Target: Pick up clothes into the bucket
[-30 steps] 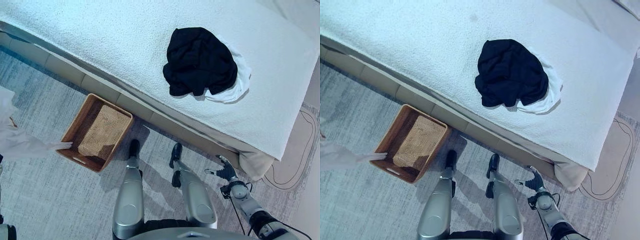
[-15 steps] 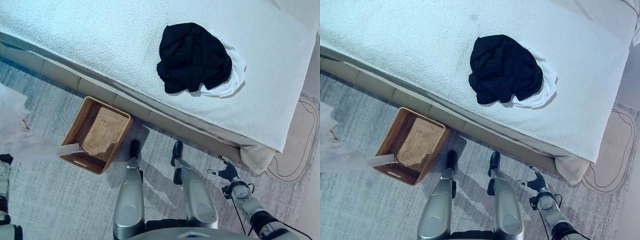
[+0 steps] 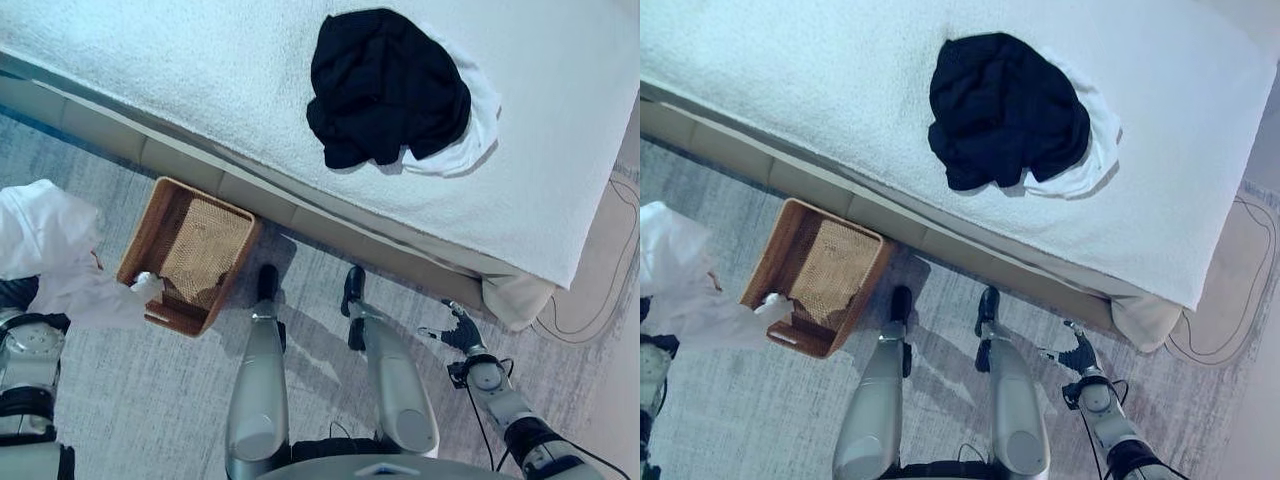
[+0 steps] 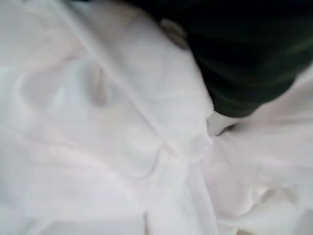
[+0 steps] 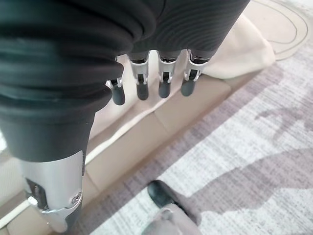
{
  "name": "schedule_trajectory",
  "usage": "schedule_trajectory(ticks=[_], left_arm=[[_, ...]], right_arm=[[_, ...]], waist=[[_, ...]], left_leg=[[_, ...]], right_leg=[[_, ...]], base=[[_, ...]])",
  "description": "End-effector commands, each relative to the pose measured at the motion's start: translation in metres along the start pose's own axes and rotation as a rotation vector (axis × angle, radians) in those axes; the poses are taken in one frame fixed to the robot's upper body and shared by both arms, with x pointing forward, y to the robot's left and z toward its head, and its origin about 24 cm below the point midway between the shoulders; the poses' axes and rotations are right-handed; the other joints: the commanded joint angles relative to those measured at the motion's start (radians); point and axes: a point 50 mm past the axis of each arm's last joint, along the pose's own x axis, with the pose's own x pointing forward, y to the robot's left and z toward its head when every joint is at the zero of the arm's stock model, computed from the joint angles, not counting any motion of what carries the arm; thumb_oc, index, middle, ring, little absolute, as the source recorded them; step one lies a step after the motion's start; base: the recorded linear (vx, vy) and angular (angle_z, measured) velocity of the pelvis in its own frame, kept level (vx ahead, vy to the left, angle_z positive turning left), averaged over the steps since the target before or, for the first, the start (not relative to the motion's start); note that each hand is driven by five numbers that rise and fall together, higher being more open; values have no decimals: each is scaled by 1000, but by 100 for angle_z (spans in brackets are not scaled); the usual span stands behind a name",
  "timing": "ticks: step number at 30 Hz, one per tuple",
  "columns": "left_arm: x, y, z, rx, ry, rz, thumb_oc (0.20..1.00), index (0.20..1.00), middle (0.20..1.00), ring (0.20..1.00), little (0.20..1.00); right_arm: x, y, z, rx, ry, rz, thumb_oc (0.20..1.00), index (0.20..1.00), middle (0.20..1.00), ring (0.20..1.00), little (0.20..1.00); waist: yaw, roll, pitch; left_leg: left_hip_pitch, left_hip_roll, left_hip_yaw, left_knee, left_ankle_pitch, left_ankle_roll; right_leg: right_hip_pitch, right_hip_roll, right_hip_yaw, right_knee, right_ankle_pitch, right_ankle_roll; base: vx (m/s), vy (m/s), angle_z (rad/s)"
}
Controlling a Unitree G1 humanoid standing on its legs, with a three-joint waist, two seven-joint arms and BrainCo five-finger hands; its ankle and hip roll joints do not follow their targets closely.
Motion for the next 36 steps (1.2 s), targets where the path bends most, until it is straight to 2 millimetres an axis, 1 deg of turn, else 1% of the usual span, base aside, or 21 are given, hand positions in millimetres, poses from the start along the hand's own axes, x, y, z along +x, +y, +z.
schedule_trajectory(ticks=[1,7,12,13,14,15,16,19,20,21,22,27,28,29,30,31,32,33,34,35,36], left_arm=[[9,23,7,-2,-36,116,200,200,200,200,200],[9,12,20,-16,-71,90,200,200,200,200,200],[10,10,47,-35,-168,87,200,200,200,200,200],[10,9,46,-27,-167,84,200,200,200,200,200],[10,9,49,-23,-179,80,200,200,200,200,200],[11,9,51,-29,-184,86,200,200,200,200,200],[11,7,51,-10,-181,72,200,200,200,200,200],[13,4,51,12,-168,41,200,200,200,200,200],[13,2,51,15,-162,29,225,225,225,225,225],[13,2,51,21,-159,27,445,445,445,445,445],[13,3,48,32,-145,28,1000,1000,1000,1000,1000],[15,3,49,39,-130,4,1000,1000,1000,1000,1000],[15,5,46,45,-111,14,1000,1000,1000,1000,1000],[16,6,46,37,-104,20,1000,1000,1000,1000,1000],[14,5,43,44,-99,14,1000,1000,1000,1000,1000],[15,8,42,33,-85,27,1000,1000,1000,1000,1000],[14,7,40,39,-81,23,1000,1000,1000,1000,1000],[15,9,38,30,-75,14,1000,1000,1000,1000,1000],[14,9,36,35,-72,10,1000,1000,1000,1000,1000],[11,9,34,24,-70,5,1000,1000,1000,1000,1000],[12,10,36,19,-74,8,1000,1000,1000,1000,1000]], right_arm=[[-2,-20,-3,-9,-13,-65,1000,1000,1000,1000,1000],[2,-27,9,-3,-61,-84,1000,1000,1000,1000,1000],[6,-32,20,-5,-102,-101,1000,1000,1000,1000,1000],[5,-31,17,-9,-92,-98,1000,1000,1000,1000,1000],[5,-32,18,-13,-95,-99,1000,1000,1000,1000,1000],[6,-33,21,-9,-102,-103,1000,1000,1000,1000,1000],[6,-32,22,-20,-109,-95,1000,1000,1000,1000,1000],[8,-33,22,-26,-102,-97,1000,1000,1000,1000,1000],[9,-34,23,-30,-103,-96,1000,1000,1000,1000,1000],[9,-34,23,-33,-103,-97,1000,1000,1000,1000,1000],[9,-35,23,-37,-99,-98,1000,1000,1000,1000,1000],[11,-40,28,-38,-109,-114,1000,1000,1000,1000,1000],[12,-44,35,-9,-135,-134,1000,1000,1000,1000,1000],[13,-48,45,24,-168,-157,1000,1000,1000,1000,1000],[12,-47,42,19,-160,-152,1000,1000,1000,1000,1000],[11,-58,64,60,-259,-202,1000,1000,1000,1000,1000],[10,-57,62,56,-252,-198,1000,1000,1000,1000,1000],[8,-69,84,74,-349,-250,1000,1000,1000,1000,1000],[7,-68,82,70,-342,-246,1000,1000,1000,1000,1000],[3,-74,95,65,-408,-274,1000,1000,1000,1000,1000],[4,-75,97,68,-413,-278,1000,1000,1000,1000,1000]], waist=[[-22,-25,-11],[-37,-35,-11],[-46,-47,-11],[-45,-48,-11],[-46,-50,-11],[-48,-50,-11],[-48,-55,-11],[-52,-59,-11],[-53,-60,-11],[-54,-60,-11],[-54,-60,-11],[-57,-59,-11],[-55,-55,-11],[-58,-55,-11],[-56,-54,-11],[-60,-53,-11],[-59,-52,-11],[-58,-46,-11],[-56,-45,-11],[-55,-41,-11],[-57,-42,-11]], left_leg=[[-68,-51,-17,124,-64,66],[-186,-50,-24,193,-73,70],[-282,-47,-35,233,-74,70],[-268,-45,-39,251,-112,67],[-279,-44,-40,257,-113,67],[-302,-46,-36,247,-78,69],[-298,-42,-42,264,-114,67],[-317,-41,-41,279,-121,69],[-325,-40,-41,286,-122,69],[-328,-40,-41,287,-124,69],[-330,-40,-41,289,-125,69],[-323,-42,-41,284,-126,70],[-316,-42,-39,277,-126,70],[-336,-46,-34,260,-89,73],[-312,-43,-38,272,-126,71],[-328,-46,-31,254,-88,72],[-306,-44,-36,263,-122,70],[-315,-47,-29,239,-85,72],[-292,-45,-34,247,-118,70],[-283,-44,-30,235,-116,71],[-304,-46,-26,227,-83,73]], right_leg=[[28,-48,8,59,-67,62],[-88,-43,11,120,-76,54],[-179,-38,4,153,-76,53],[-167,-35,10,168,-107,59],[-177,-34,11,171,-108,59],[-197,-37,6,159,-78,52],[-196,-33,8,181,-111,59],[-219,-31,11,196,-112,58],[-225,-32,11,199,-113,58],[-225,-32,11,197,-112,58],[-227,-32,11,197,-112,58],[-222,-33,10,191,-112,59],[-216,-33,10,187,-112,58],[-234,-37,3,168,-79,52],[-212,-33,9,181,-111,59],[-226,-36,5,160,-76,52],[-206,-33,11,171,-105,59],[-217,-36,6,150,-74,53],[-197,-33,11,160,-102,60],[-187,-33,11,152,-101,61],[-206,-36,6,141,-72,54]], base=[[0,0,0],[-22,-5,-2],[-1,-11,1],[69,-19,2],[0,0,0],[-9,-2,3],[0,0,0],[24,-2,1],[0,0,0],[0,0,0],[0,0,0],[0,0,0],[-82,36,0],[0,0,0],[-77,37,-1],[78,7,-2],[-68,48,-3],[82,8,-4],[4,32,-4],[0,0,0],[-70,41,1]])
